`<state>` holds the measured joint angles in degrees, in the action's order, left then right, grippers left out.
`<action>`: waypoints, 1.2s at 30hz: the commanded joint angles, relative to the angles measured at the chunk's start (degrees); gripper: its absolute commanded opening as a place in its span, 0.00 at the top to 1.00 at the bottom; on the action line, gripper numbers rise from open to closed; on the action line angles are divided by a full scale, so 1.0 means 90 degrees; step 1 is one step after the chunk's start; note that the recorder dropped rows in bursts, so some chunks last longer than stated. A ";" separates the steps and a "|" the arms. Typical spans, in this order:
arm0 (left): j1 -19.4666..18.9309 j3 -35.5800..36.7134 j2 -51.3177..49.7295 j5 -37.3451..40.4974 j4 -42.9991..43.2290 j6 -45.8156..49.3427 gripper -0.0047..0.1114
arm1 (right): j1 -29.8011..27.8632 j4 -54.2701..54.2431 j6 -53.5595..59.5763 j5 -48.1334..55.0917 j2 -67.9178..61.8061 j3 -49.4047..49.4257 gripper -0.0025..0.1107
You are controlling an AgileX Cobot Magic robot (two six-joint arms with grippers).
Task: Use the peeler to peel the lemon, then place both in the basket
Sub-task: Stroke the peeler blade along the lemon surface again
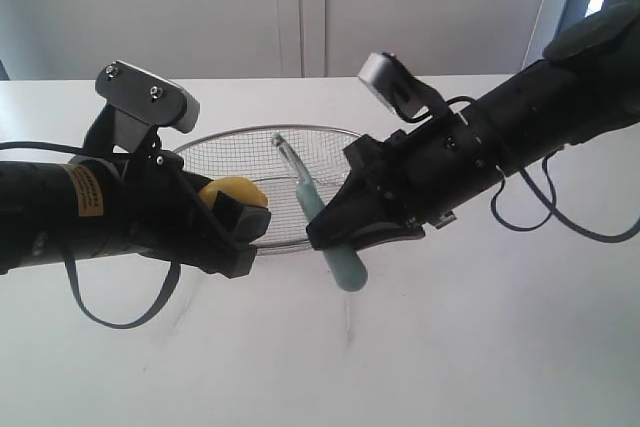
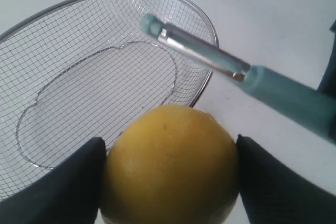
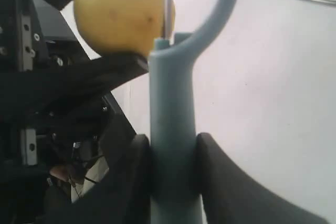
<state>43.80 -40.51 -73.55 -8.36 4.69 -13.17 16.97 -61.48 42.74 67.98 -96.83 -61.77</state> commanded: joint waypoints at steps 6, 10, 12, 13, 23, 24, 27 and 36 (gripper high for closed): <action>0.0036 0.0012 0.0025 -0.0061 0.0015 0.0001 0.96 | -0.0566 0.0013 0.0076 0.0118 0.0557 -0.0049 0.98; 0.0036 0.0012 0.0025 -0.0061 0.0015 0.0001 0.96 | -0.0721 0.0141 0.0063 0.0058 0.0557 -0.0049 0.98; 0.0036 0.0012 0.0025 -0.0061 0.0015 0.0001 0.96 | -0.0749 0.0346 0.0051 -0.0093 0.0557 -0.0049 0.98; 0.0036 0.0012 0.0025 -0.0061 0.0015 0.0001 0.96 | -0.0749 0.0450 0.0012 -0.0170 0.0557 -0.0049 0.98; 0.0036 0.0012 0.0025 -0.0061 0.0015 0.0001 0.96 | -0.0749 0.0962 -0.0463 -0.0397 -0.0094 -0.0012 0.98; 0.0036 0.0012 0.0025 -0.0061 0.0015 0.0001 0.96 | -0.0749 0.0897 -0.0463 -0.0365 -0.0314 -0.0012 0.98; 0.0036 0.0012 0.0025 -0.0061 0.0015 0.0001 0.96 | -0.0749 0.0693 -0.0452 -0.0310 -0.0583 -0.0012 0.98; 0.0036 0.0012 0.0025 -0.0061 0.0015 0.0001 0.96 | -0.0438 0.0235 -0.0157 -0.0018 -0.0847 -0.0012 0.98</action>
<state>43.80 -40.51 -73.55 -8.36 4.79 -13.17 11.44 -57.89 40.12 66.91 -104.48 -61.77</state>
